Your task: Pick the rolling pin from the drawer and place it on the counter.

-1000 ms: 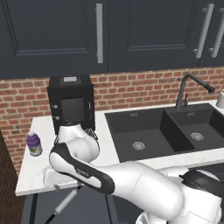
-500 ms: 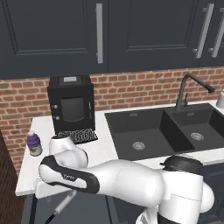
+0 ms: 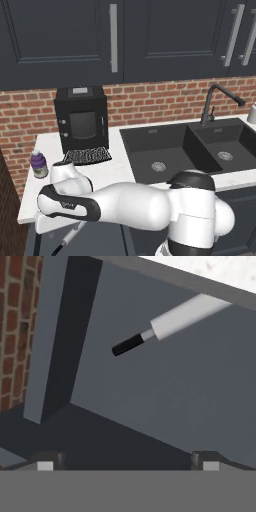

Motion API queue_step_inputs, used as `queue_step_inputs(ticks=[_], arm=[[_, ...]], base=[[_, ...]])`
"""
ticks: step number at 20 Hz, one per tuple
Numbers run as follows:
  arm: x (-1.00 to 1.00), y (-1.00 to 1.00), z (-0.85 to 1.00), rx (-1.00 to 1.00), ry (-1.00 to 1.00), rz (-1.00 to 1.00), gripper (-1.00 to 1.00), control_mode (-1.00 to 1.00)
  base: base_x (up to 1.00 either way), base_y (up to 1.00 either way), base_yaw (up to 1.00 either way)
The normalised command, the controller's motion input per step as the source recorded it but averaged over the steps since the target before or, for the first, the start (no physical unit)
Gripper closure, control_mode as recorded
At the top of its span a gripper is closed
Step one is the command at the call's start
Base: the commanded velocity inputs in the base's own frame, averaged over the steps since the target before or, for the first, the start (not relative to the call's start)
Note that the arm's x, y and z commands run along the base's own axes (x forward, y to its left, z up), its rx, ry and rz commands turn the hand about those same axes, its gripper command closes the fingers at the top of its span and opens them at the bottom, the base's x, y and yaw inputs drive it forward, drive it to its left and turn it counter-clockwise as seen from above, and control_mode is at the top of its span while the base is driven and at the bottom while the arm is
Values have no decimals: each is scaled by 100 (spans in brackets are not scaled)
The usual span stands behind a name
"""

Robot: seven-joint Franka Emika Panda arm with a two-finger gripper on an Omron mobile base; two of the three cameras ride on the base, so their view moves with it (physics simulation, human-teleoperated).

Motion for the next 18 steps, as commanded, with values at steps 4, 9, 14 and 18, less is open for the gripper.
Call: queue_step_inputs(ticks=[4, 9, 14, 18], arm=[[0, 4, -21, 0, 0, 4, -100, -100], [0, 12, -38, 0, 0, 2, -100, -100], [0, 0, -18, 0, -4, 0, -100, -100], [0, -40, -13, 0, -7, -5, -100, -100]], base=[[0, 0, 0], [0, 0, 0], [0, 0, 0], [0, 0, 0]])
